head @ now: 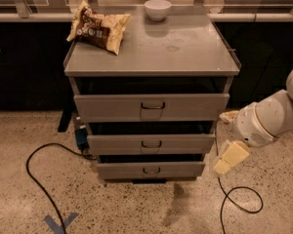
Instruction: Open middle drawer
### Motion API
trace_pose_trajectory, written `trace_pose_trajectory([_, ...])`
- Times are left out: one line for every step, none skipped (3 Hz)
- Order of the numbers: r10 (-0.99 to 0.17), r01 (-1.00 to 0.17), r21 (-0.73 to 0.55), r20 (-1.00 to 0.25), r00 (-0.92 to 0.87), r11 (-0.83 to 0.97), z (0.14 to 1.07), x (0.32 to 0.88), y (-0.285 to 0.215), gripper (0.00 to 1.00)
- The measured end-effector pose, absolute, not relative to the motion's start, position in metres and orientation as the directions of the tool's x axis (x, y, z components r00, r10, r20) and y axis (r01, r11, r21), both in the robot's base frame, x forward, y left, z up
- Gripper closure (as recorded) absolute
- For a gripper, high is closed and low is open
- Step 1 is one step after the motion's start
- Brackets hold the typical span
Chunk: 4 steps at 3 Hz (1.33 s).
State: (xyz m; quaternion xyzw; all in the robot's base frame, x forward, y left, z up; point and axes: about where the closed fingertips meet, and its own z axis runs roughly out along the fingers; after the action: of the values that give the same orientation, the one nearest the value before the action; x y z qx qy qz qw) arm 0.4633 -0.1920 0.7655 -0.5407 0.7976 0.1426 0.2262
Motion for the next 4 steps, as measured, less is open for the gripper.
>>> trace_pose_trajectory([-0.798,-0.927,-0.017,-0.515,-0.313,0.375,0.766,0.463,-0.192,0.00])
trace_pose_trajectory([-0.767,-0.916,0.010,-0.543,-0.342,0.401,0.736,0.457,-0.185,0.00])
trace_pose_trajectory([-0.767,-0.907,-0.002,-0.534,-0.356,0.422,0.687,0.449,-0.161,0.00])
trace_pose_trajectory([-0.780,-0.889,-0.033,-0.496,-0.382,0.457,0.639,0.445,-0.150,0.00])
